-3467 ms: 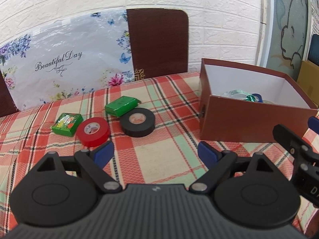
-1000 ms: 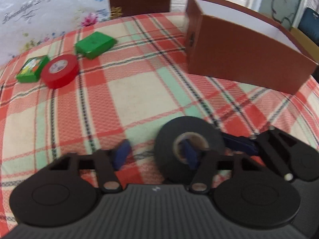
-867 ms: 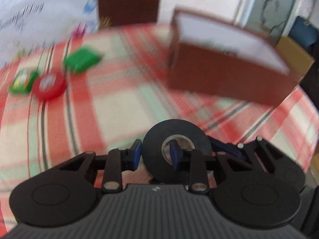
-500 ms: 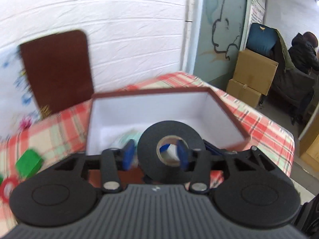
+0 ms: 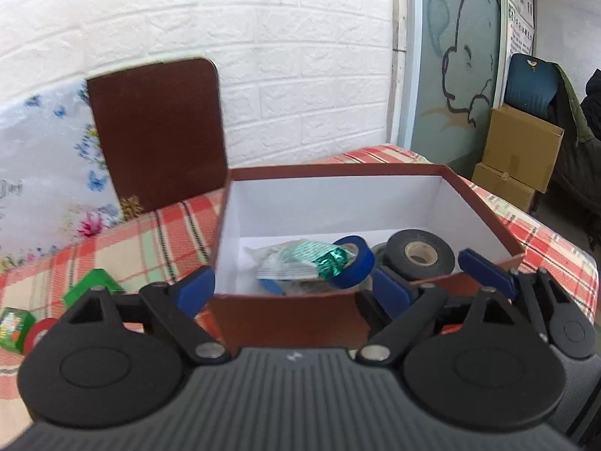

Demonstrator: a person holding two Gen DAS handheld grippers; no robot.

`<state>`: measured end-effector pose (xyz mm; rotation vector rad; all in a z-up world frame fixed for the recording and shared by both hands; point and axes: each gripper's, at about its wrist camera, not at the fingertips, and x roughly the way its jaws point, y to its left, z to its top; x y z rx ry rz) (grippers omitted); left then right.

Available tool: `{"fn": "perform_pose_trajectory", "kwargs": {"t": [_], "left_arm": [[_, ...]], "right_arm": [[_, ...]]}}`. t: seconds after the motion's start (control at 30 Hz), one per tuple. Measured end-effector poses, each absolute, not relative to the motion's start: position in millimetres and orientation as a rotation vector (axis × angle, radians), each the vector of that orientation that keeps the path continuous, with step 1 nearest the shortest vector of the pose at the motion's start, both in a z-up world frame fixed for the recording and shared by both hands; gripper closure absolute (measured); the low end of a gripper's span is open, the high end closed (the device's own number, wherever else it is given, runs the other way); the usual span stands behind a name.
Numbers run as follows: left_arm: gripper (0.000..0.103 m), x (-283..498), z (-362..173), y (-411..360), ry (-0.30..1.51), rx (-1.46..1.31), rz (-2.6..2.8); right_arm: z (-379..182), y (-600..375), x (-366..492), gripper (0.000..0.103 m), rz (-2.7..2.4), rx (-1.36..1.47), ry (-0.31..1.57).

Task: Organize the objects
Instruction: 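Carry the black tape roll into the brown box and open the left gripper, then move the right gripper to the flat green packet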

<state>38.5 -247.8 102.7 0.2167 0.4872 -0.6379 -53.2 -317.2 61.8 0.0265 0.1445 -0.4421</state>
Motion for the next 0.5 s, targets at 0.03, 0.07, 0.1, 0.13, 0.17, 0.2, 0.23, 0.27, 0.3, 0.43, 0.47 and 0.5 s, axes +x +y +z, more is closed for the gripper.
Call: {"fn": "perform_pose_trajectory", "kwargs": {"t": [0.03,0.07,0.1,0.13,0.17,0.2,0.23,0.27,0.3,0.43,0.47,0.5], "left_arm": [[0.011,36.5,101.9,-242.5,0.471,0.214,-0.635],[0.011,32.9,101.0,-232.5,0.46,0.21,-0.625],[0.01,33.3,100.3,-223.8,0.456,0.208,-0.605],[0.01,33.7,96.3,-211.8,0.461,0.208,-0.58],[0.01,38.9,91.3,-199.2,0.48,0.208,-0.546],[0.01,42.6,84.6,-183.9,0.508,0.202,-0.507],[0.01,47.9,76.3,-167.7,0.539,0.191,-0.465],[0.01,53.5,67.1,-151.2,0.571,0.184,-0.416],[0.01,59.6,57.4,-134.3,0.598,0.185,-0.357],[0.01,80.8,19.7,-68.6,0.676,0.189,-0.143],[0.01,85.8,11.3,-53.7,0.692,0.18,-0.096],[0.004,88.9,4.9,-37.6,0.689,0.144,-0.074]], "right_arm": [[60.5,-310.4,-55.5,0.018,-0.431,0.023,0.142],[59.3,-304.2,-56.6,0.018,-0.415,0.015,0.148],[57.4,-301.7,-55.5,0.018,-0.39,0.008,0.162],[59.3,-291.4,-53.7,0.018,-0.359,0.004,0.182],[58.8,-285.5,-52.1,0.018,-0.33,-0.001,0.2],[59.0,-278.1,-50.0,0.018,-0.295,-0.008,0.22],[59.1,-266.6,-47.1,0.018,-0.257,-0.015,0.244],[58.5,-258.4,-42.6,0.018,-0.218,-0.02,0.271],[57.5,-253.5,-37.3,0.018,-0.183,-0.025,0.299],[53.7,-219.2,-14.6,0.019,-0.055,-0.061,0.389],[52.9,-211.4,-6.6,0.019,-0.03,-0.077,0.393],[51.4,-203.5,1.2,0.019,-0.007,-0.089,0.393]]}}
